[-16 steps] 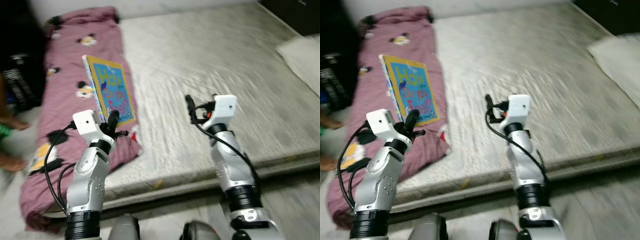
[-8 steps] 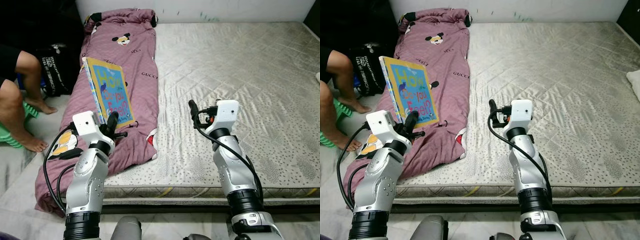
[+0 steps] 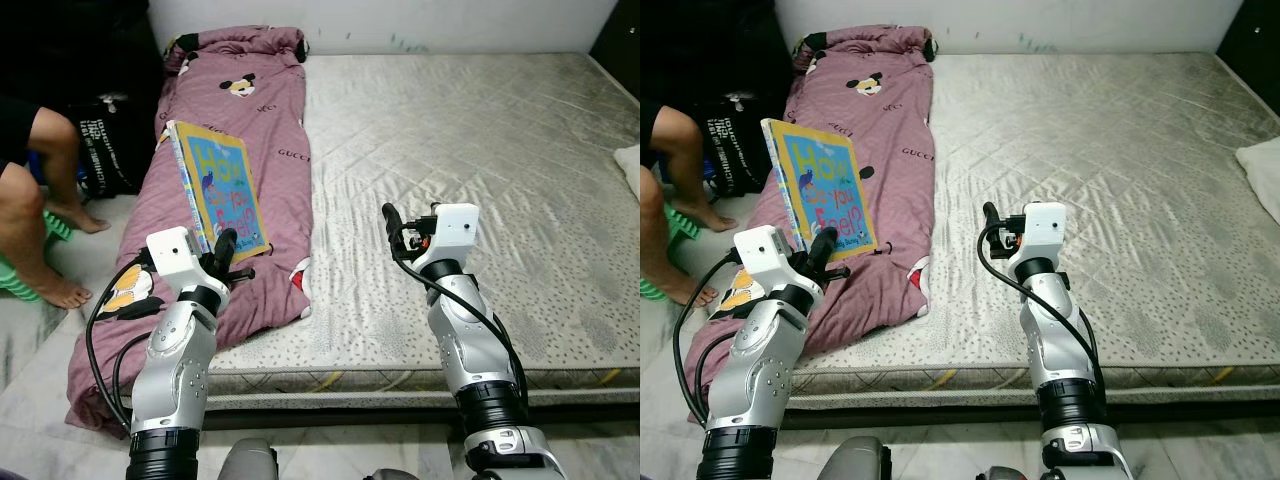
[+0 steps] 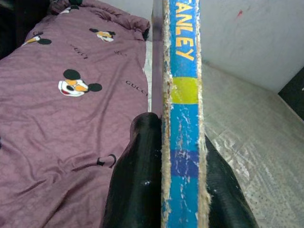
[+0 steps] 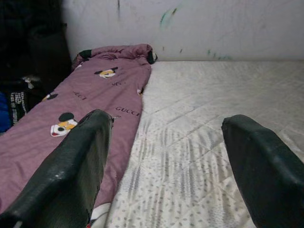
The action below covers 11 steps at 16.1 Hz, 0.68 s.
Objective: Clean up the room
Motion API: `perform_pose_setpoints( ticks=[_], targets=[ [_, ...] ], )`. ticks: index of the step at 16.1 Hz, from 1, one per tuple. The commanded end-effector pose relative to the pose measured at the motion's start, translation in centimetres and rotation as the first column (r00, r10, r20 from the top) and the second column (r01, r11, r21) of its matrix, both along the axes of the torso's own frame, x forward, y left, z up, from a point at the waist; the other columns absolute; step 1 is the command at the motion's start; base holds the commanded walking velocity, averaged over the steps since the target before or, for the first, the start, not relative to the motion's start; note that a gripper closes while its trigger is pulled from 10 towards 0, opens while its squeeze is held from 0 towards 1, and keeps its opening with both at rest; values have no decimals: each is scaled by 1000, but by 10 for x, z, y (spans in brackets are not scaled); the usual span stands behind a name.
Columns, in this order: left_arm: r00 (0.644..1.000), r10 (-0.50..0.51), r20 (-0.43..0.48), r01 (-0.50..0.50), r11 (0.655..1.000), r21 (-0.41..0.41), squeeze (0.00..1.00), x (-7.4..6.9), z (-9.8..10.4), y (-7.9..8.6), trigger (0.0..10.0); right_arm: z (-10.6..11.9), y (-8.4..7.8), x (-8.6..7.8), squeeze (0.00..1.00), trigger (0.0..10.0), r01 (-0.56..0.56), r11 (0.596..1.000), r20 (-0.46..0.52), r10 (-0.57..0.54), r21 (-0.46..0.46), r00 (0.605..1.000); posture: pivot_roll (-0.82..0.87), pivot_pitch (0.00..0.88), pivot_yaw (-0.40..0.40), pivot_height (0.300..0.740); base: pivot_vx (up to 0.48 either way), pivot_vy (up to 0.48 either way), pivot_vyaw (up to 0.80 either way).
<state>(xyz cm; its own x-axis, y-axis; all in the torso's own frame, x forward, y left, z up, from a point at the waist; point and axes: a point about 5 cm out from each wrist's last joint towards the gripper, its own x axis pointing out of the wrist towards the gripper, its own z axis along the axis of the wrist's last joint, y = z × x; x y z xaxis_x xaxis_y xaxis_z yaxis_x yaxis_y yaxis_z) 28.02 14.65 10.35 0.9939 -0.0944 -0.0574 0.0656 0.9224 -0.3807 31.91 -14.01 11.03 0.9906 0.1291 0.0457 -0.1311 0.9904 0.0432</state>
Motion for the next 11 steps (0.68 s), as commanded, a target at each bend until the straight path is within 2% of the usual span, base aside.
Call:
perform_pose_setpoints(
  ticks=[1, 4, 7, 9, 11],
  targets=[
    [1000, -7, 23, 6, 999, 34, 0, 0, 5, -6, 10000, -2, 0, -1, 0, 10000, -7, 1000, -11, 7, -28, 1000, -38, 0, 19, 740, 0, 0, 0],
    [999, -38, 21, 37, 997, 72, 0, 1, 4, -9, 10000, -2, 1, -1, 0, 10000, -8, 1000, -6, 7, -27, 1000, -38, 0, 16, 740, 0, 0, 621],
    [998, 59, 5, -59, 992, 114, 0, 1, 2, 0, 10000, -1, -3, 2, 0, 10000, 15, 1000, -11, -16, -18, 1000, -39, 0, 11, 740, 0, 0, 0],
    [997, 67, 26, -70, 983, 167, 0, 1, 3, 6, 10000, -2, -4, 2, 0, 10000, 22, 1000, -16, -23, -15, 1000, -36, 0, 8, 740, 0, 0, 0],
    [997, 68, 22, -70, 987, 141, 0, 1, 1, 10, 10000, -2, -3, 2, 0, 10000, 22, 1000, -17, -22, -17, 1000, -37, 0, 7, 740, 0, 0, 0]
  ],
)
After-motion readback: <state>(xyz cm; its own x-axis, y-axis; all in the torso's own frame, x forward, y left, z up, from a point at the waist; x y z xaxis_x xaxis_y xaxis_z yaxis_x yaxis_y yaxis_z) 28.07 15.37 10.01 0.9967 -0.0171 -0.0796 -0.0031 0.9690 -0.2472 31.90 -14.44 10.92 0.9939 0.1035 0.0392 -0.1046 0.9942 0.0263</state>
